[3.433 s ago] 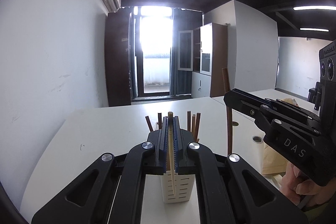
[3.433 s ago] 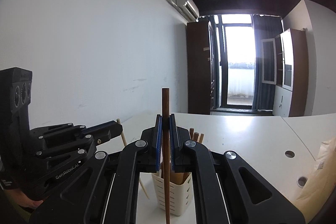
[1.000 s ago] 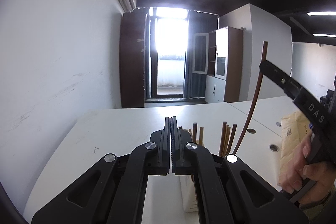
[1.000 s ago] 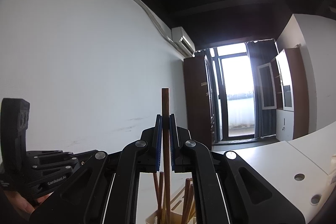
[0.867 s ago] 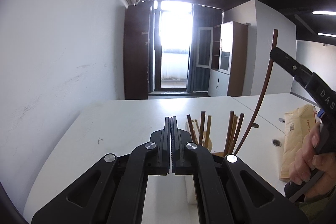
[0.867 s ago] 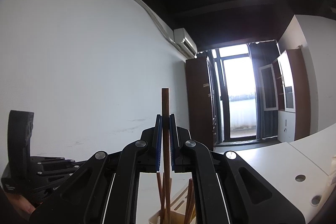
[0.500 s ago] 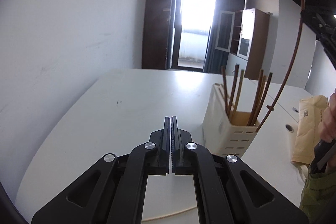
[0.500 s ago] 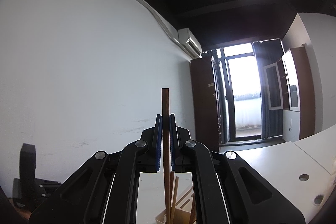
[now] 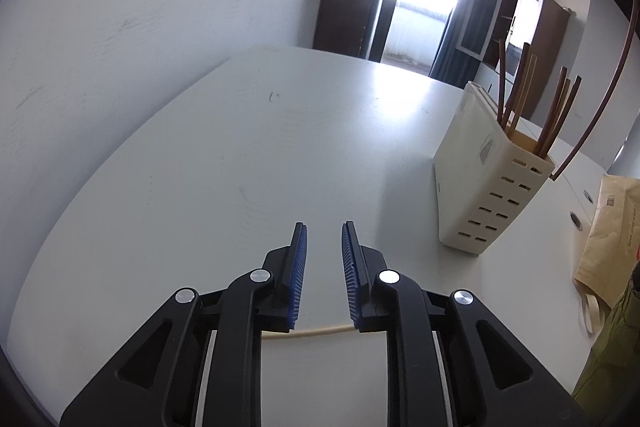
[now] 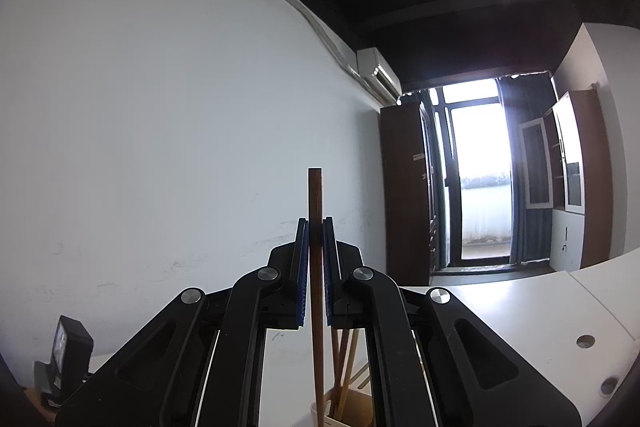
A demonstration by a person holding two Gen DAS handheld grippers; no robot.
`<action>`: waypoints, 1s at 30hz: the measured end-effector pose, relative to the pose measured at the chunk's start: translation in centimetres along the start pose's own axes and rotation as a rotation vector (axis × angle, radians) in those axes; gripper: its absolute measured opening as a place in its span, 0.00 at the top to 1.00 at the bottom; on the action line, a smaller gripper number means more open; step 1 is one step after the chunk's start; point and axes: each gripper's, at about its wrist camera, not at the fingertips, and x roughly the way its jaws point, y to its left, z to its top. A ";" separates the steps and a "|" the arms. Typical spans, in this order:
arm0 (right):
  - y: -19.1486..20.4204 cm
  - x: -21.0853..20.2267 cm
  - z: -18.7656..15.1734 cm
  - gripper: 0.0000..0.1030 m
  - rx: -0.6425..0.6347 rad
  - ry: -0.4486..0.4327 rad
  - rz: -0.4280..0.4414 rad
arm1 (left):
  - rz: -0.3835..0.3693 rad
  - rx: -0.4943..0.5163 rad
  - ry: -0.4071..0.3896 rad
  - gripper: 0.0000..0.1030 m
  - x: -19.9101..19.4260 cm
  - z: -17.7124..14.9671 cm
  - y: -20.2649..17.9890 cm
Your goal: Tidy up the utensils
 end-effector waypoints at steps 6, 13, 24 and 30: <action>-0.5 -0.6 0.8 0.93 0.015 -0.005 0.043 | 0.043 -0.038 0.073 0.68 0.9 -1.2 -0.1; -1.5 -1.5 1.3 0.93 0.021 -0.021 0.066 | 0.076 -0.165 0.184 0.58 2.8 -3.2 1.0; -2.8 -2.9 2.3 0.93 0.077 -0.049 0.115 | 0.102 -0.318 0.328 0.57 5.5 -4.9 2.0; -3.5 -4.3 2.2 0.93 0.101 -0.067 0.121 | 0.154 -0.353 0.376 0.57 6.8 -5.6 2.9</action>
